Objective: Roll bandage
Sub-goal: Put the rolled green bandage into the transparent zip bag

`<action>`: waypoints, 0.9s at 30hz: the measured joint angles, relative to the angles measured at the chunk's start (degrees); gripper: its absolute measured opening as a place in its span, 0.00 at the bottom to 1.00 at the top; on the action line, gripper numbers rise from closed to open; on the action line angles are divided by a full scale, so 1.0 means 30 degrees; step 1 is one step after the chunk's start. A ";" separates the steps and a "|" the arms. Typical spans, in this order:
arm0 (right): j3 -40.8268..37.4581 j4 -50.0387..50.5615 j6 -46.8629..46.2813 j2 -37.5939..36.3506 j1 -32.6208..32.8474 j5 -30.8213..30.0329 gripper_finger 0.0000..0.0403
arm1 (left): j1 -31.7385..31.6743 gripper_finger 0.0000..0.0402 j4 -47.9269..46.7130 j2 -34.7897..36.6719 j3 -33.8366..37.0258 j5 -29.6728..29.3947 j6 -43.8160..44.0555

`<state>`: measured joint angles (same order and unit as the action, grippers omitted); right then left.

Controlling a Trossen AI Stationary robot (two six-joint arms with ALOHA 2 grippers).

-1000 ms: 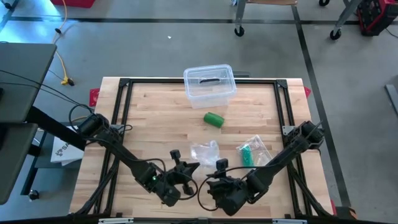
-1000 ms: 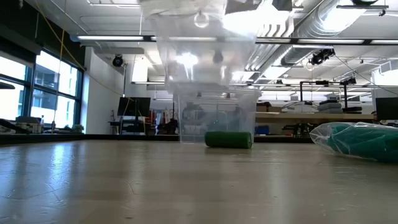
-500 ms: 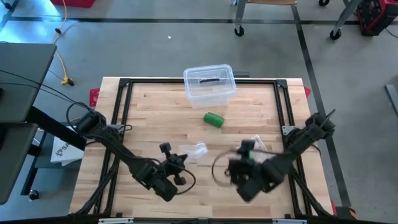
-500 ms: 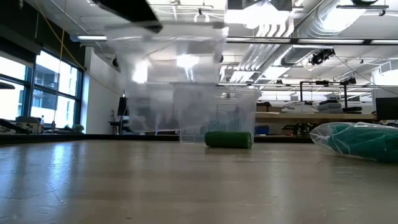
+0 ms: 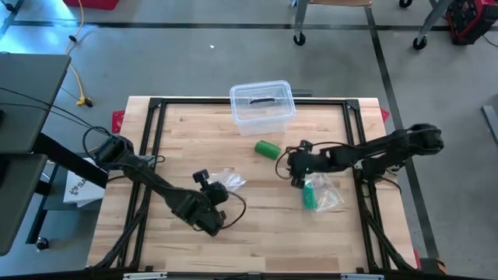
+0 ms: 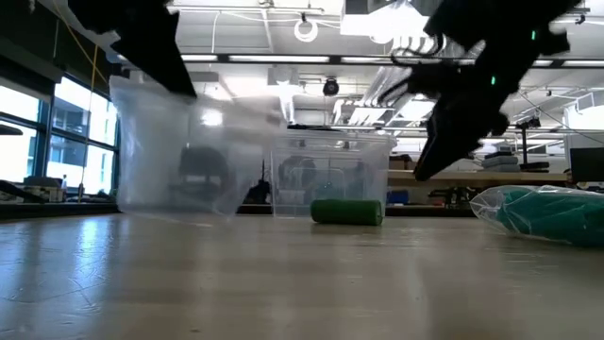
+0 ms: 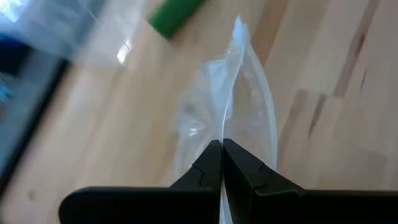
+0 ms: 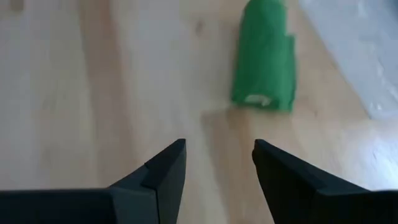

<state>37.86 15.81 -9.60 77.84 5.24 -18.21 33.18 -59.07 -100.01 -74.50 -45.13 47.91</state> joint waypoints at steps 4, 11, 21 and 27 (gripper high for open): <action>-0.3206 -0.6105 0.1259 -0.0378 -0.1928 0.1898 0.46 | -0.1061 0.00 0.0067 0.0000 0.0000 0.1385 -0.0736; -0.6059 -1.3264 0.1960 -0.0039 -0.4186 0.2574 0.62 | -0.3478 0.00 0.0096 0.0000 0.0009 0.1134 -0.2789; -0.4860 -2.0522 0.3656 0.6414 -0.6623 0.4433 0.69 | -0.4755 0.00 0.0681 0.0000 0.0718 0.0779 -0.2829; -0.3384 -2.0667 0.3546 0.9695 -0.6319 0.5793 0.63 | -0.4538 0.00 0.1326 -0.0029 0.1496 0.0882 -0.2049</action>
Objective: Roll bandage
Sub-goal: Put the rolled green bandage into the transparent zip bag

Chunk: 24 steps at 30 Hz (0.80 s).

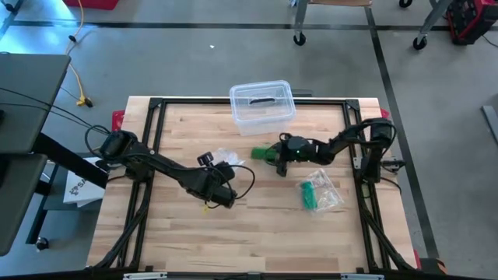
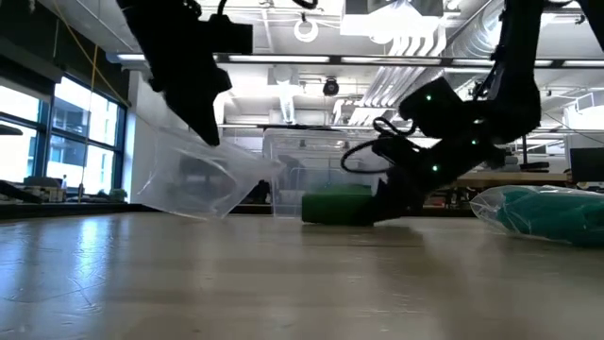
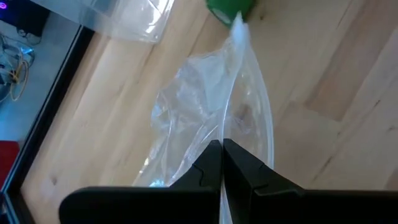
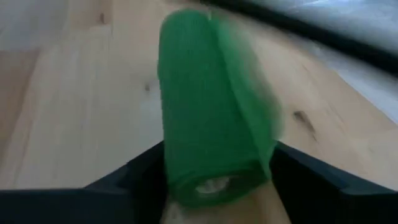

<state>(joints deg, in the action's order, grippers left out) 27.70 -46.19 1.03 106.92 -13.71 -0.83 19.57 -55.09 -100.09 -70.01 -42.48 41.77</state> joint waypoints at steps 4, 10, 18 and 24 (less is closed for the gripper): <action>0.0579 0.0225 -0.0339 0.0355 0.0530 -0.0202 0.47 | -0.0010 0.00 0.0321 0.0007 0.0301 -0.0315 0.0354; 0.0642 0.0795 -0.2028 -0.0966 0.1468 -0.0921 0.09 | 0.0288 0.00 0.2070 0.0022 0.1030 -0.1578 0.0090; 0.1283 0.6947 -0.6077 -0.7186 0.6610 -0.3611 0.09 | 0.0929 0.00 0.6976 0.0022 0.3306 -0.1878 -0.0285; 0.5909 1.4731 -0.7679 -0.8670 1.2066 -0.9235 0.09 | 0.0835 0.00 1.2885 0.0007 0.4084 -0.1504 -0.3278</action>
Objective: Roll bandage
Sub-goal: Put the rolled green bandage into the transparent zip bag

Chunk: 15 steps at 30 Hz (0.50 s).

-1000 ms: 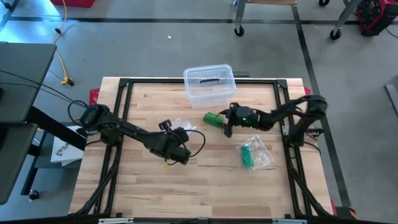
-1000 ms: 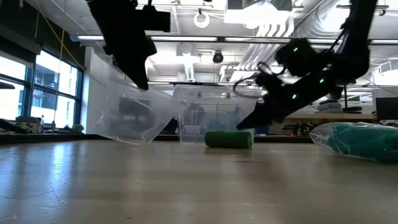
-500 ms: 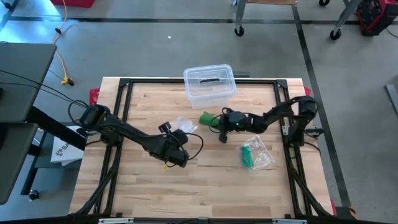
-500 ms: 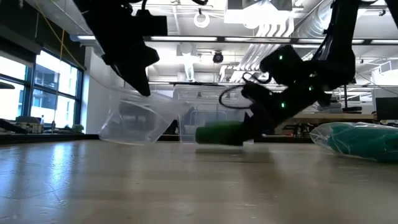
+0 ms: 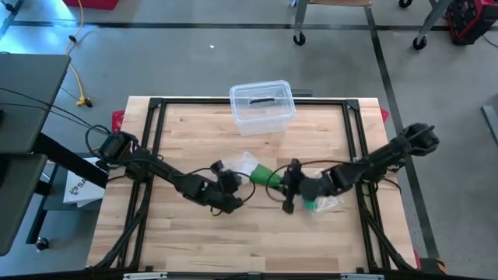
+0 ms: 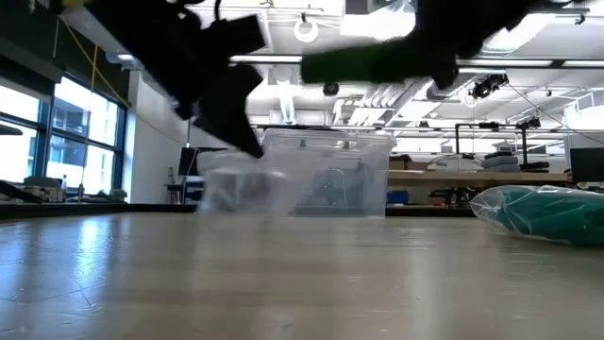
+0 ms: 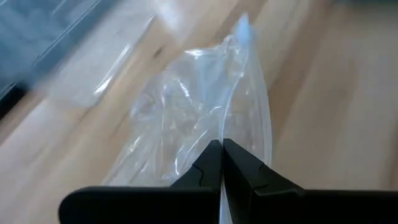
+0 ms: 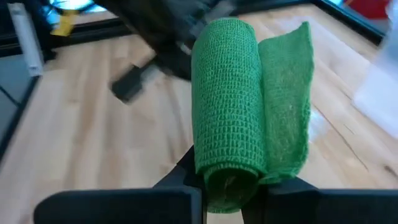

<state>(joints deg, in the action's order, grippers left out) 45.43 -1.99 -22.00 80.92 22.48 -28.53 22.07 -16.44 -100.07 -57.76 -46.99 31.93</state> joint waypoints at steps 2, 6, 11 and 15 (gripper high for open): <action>0.1506 0.1082 -0.0021 0.0595 0.0799 -0.0555 0.09 | -0.0190 0.00 0.2022 0.0000 -0.0011 0.0867 -0.1342; 0.3514 0.3256 -0.0030 0.2341 0.1461 -0.0931 0.09 | -0.0280 0.00 0.5070 0.0000 -0.0007 0.1643 -0.3068; 0.3984 0.4928 -0.1438 0.4013 0.1514 -0.2545 0.09 | -0.0303 0.00 0.5953 -0.0015 0.0022 0.2462 -0.3542; 0.3591 0.5373 -0.2920 0.4271 0.1492 -0.3156 0.09 | -0.0292 0.00 0.5921 -0.0022 0.0022 0.2567 -0.2952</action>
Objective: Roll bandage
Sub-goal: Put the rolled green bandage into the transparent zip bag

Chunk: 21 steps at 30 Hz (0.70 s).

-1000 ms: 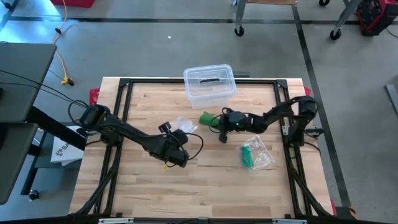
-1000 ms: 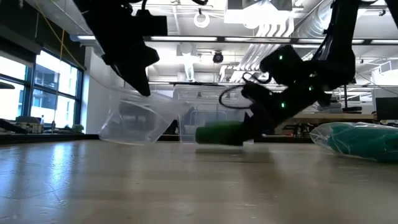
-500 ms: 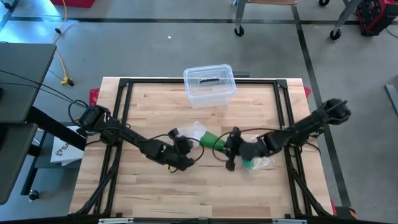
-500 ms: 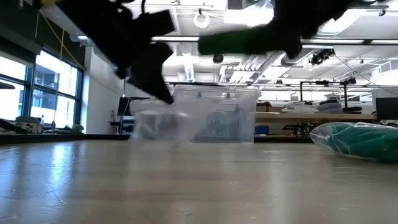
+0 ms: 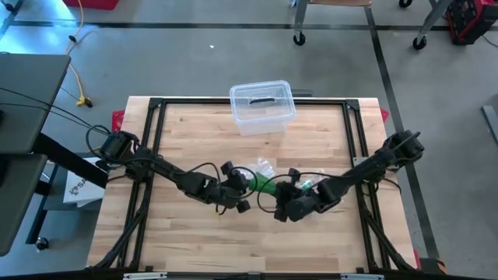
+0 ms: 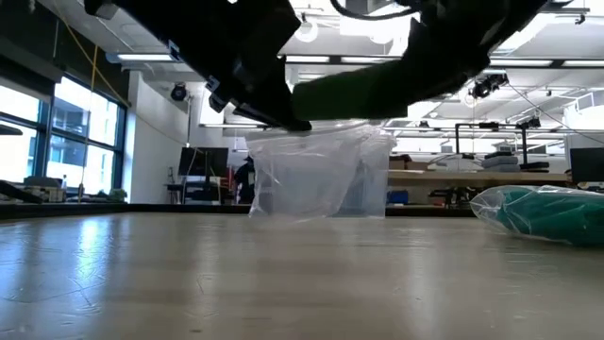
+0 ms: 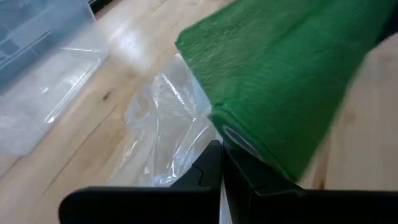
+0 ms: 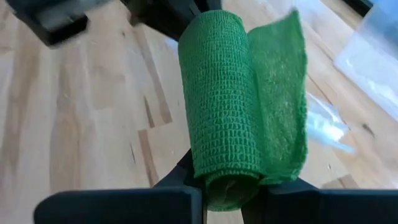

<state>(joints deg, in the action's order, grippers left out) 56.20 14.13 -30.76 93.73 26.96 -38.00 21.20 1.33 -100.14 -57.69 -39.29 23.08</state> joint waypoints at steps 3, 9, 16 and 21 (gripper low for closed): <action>-0.0116 0.0481 -0.0634 0.0001 0.0345 -0.0299 0.09 | 0.0096 0.00 0.0324 0.0033 0.0000 0.0023 0.0064; -0.0218 0.2742 -0.2801 0.0031 0.0853 -0.0845 0.09 | 0.0258 0.00 0.1228 0.0307 -0.0067 -0.0336 -0.0125; -0.0197 0.1989 -0.3101 0.0154 0.1028 -0.0889 0.09 | 0.0493 0.00 0.3854 0.0313 -0.0066 -0.0377 -0.2121; -0.0182 -0.0817 -0.1213 0.0140 0.1146 -0.0863 0.09 | 0.0457 0.00 0.4704 0.0270 -0.0066 -0.0040 -0.2611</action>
<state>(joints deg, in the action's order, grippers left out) 55.66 11.68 -34.40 94.15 30.40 -40.59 22.57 15.44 -99.33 -57.89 -39.41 15.24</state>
